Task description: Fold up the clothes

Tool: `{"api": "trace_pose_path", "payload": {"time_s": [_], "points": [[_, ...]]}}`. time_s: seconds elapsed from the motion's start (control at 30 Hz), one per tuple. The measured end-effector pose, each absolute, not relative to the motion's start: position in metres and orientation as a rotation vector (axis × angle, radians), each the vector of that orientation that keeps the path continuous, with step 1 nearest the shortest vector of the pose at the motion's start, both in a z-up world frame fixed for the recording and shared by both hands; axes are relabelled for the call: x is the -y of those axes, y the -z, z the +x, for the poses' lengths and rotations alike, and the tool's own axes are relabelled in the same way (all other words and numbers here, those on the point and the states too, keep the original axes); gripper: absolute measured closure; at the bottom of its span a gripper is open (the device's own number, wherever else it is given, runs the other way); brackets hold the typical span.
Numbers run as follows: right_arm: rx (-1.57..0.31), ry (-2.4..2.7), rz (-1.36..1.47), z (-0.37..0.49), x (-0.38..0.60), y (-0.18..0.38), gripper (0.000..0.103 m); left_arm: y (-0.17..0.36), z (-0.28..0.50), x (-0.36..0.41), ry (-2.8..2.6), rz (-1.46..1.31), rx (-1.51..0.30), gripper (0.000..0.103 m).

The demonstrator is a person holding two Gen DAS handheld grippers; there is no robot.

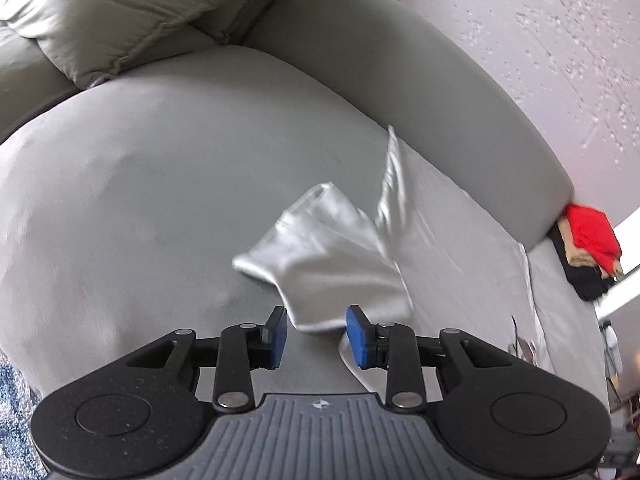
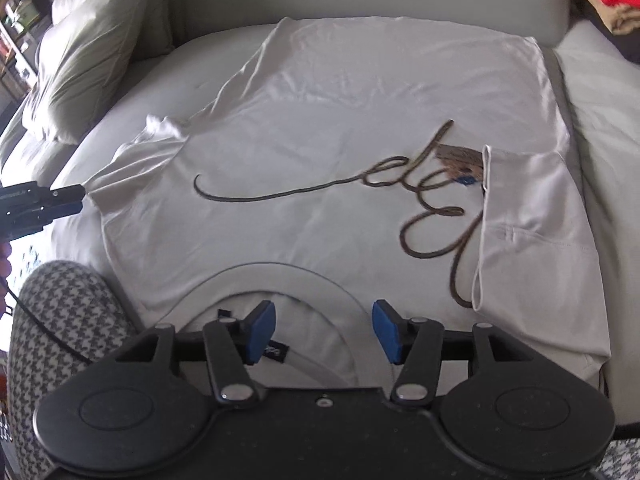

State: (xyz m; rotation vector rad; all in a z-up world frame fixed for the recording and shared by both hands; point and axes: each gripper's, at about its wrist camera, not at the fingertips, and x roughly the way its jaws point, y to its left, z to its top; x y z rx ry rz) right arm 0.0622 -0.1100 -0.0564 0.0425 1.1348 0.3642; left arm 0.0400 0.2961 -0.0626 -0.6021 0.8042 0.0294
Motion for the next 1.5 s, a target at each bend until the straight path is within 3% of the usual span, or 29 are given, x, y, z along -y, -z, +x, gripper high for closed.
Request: {"api": "trace_pose_path", "payload": {"time_s": [0.2, 0.47, 0.5, 0.6, 0.87, 1.03, 1.17, 1.3, 1.5], "points": [[-1.132, -0.330, 0.094, 0.065, 0.123, 0.056, 0.048, 0.074, 0.052, -0.323, -0.056, -0.727, -0.773, 0.073], [-1.169, -0.278, -0.084, 0.066, 0.131, 0.058, 0.048, 0.080, 0.066, -0.331, -0.074, -0.734, -0.793, 0.074], [-1.174, -0.275, -0.106, 0.066, 0.132, 0.059, 0.048, 0.080, 0.068, -0.330, -0.077, -0.728, -0.790, 0.078], [-1.179, -0.257, -0.097, 0.066, 0.141, 0.055, 0.048, 0.075, 0.074, -0.320, -0.093, -0.641, -0.773, 0.102], [-1.178, -0.195, -0.035, 0.064, 0.165, 0.053, 0.048, 0.026, 0.075, -0.267, -0.090, -0.255, -0.651, 0.102], [-1.187, -0.160, -0.013, 0.063, 0.185, 0.057, 0.048, -0.010, 0.063, -0.191, 0.095, 0.054, -0.568, 0.102], [-1.192, -0.133, 0.002, 0.062, 0.202, 0.059, 0.046, 0.000, 0.046, -0.115, 0.296, 0.319, -0.592, 0.102], [-1.188, -0.135, 0.029, 0.062, 0.212, 0.062, 0.041, 0.042, 0.035, -0.072, 0.351, 0.597, -0.736, 0.096], [-1.176, -0.142, 0.060, 0.060, 0.217, 0.065, 0.034, 0.036, 0.031, -0.106, 0.252, 0.497, -0.799, 0.084]]}}
